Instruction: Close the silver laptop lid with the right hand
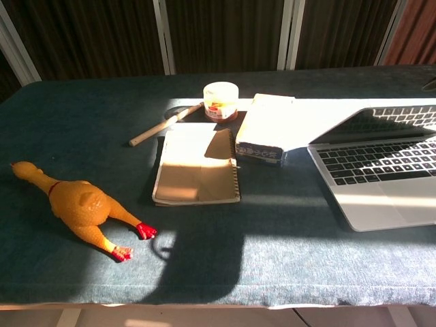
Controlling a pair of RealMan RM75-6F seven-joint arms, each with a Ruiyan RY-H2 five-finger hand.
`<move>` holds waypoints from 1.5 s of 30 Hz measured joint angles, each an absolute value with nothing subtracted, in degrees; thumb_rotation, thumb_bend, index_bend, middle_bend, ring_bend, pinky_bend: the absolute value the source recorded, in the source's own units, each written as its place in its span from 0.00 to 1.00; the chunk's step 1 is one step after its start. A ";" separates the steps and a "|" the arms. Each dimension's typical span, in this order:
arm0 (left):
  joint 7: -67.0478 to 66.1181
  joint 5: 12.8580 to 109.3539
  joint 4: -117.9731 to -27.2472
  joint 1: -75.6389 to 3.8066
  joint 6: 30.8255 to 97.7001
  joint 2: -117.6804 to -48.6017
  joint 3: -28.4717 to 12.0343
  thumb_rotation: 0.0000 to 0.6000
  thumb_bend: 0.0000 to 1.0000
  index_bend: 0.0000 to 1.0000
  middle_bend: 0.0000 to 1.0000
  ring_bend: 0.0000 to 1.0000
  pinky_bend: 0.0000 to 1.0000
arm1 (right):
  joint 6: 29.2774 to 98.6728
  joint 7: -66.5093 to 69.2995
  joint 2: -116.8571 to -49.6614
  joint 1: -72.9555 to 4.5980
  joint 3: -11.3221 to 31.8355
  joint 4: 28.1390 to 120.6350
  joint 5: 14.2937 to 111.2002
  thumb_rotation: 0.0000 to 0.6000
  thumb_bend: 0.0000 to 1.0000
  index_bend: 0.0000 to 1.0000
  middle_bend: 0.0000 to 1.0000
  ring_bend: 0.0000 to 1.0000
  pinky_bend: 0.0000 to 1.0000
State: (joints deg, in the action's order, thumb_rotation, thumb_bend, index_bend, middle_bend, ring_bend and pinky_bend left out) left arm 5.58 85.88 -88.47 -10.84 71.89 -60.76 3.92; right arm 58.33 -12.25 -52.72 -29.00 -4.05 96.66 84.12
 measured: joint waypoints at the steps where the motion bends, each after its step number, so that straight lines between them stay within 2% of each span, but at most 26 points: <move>1: 5.64 86.02 -88.38 -10.75 72.02 -60.81 3.98 1.00 0.05 0.00 0.10 0.05 0.17 | 58.88 -11.65 -53.38 -28.07 -4.98 95.83 85.68 1.00 0.10 0.01 0.15 0.10 0.26; 4: 5.88 86.46 -88.10 -10.40 72.49 -60.96 4.19 1.00 0.05 0.00 0.10 0.05 0.17 | 59.98 -9.15 -55.43 -26.27 -6.63 92.86 88.48 1.00 0.10 0.00 0.11 0.07 0.25; 10: 6.08 87.24 -87.54 -9.63 73.37 -61.16 4.67 1.00 0.05 0.00 0.10 0.05 0.17 | 61.13 -2.76 -59.74 -24.06 -8.65 86.09 91.91 1.00 0.10 0.00 0.09 0.06 0.25; 19: 6.43 87.51 -86.77 -9.31 73.37 -61.50 4.85 1.00 0.05 0.00 0.10 0.05 0.17 | 59.07 3.46 -66.57 -23.31 -10.02 77.15 93.89 1.00 0.10 0.00 0.08 0.05 0.24; 33: 7.97 88.25 -85.77 -8.72 74.33 -61.46 4.93 1.00 0.05 0.00 0.10 0.05 0.17 | 54.95 6.31 -70.21 -23.93 -10.83 72.90 93.91 1.00 0.10 0.00 0.07 0.05 0.23; 39: 8.47 88.94 -86.07 -8.09 76.35 -61.08 4.77 1.00 0.05 0.00 0.10 0.05 0.17 | 61.16 7.34 -67.98 -22.91 -10.06 75.41 95.19 1.00 0.10 0.00 0.06 0.03 0.21; 43: 8.62 89.23 -87.29 -7.25 78.24 -60.53 4.70 1.00 0.05 0.00 0.10 0.05 0.17 | 70.03 7.74 -65.24 -20.96 -9.11 78.33 96.90 1.00 0.10 0.00 0.03 0.00 0.16; 45: 7.49 89.09 -88.87 -6.78 78.62 -60.01 4.74 1.00 0.05 0.00 0.10 0.05 0.17 | 74.17 7.26 -63.87 -19.55 -8.63 80.14 97.34 1.00 0.10 0.00 0.01 0.00 0.10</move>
State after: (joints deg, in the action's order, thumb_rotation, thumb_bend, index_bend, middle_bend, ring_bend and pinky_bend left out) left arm 7.49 89.09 -88.87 -6.78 78.62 -60.01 4.74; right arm 74.17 7.26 -63.87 -19.55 -8.63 80.14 97.34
